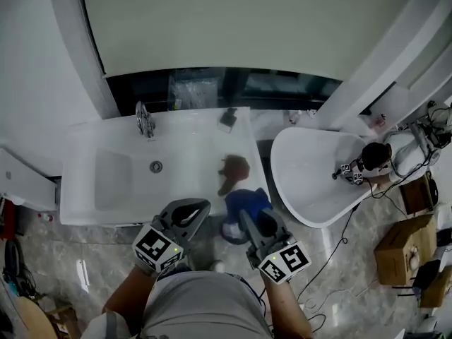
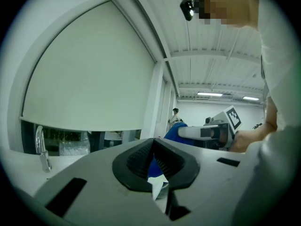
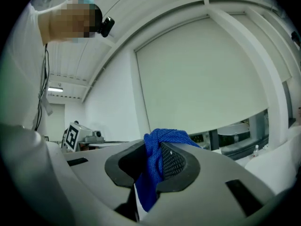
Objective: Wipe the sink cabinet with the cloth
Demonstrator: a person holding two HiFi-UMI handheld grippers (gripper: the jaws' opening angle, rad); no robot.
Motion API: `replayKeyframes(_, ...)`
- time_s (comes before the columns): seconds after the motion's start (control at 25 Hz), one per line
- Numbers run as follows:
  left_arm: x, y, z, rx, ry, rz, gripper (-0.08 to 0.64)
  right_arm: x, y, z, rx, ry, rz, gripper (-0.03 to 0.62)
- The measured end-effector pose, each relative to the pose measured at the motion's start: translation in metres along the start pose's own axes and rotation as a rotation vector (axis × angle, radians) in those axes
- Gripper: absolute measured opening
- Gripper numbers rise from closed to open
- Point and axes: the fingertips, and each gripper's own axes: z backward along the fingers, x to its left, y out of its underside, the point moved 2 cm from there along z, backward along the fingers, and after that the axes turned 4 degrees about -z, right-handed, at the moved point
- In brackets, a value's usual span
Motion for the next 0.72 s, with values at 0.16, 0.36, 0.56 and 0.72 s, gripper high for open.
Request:
replayKeyframes(0.16,-0.003,-0.020,0.000,-0.054,0.008,0.002,0.017,0.010,-0.020,0.001,-0.026,-0.014,0.052,0.072)
replayKeyframes(0.36,-0.008,-0.033,0.004,-0.082,0.016,-0.041,0.017,0.020,-0.035,0.002,-0.049,-0.015,0.106,0.072)
replayKeyframes(0.56,-0.009,-0.044,0.010,-0.104,0.012,-0.051,0.018,0.021,-0.045,0.007,-0.079,0.010,0.098,0.072)
replayKeyframes(0.72,-0.013,-0.056,0.016,-0.119,0.017,-0.065,0.018,0.023,-0.049,0.009,-0.090,0.020,0.110,0.071)
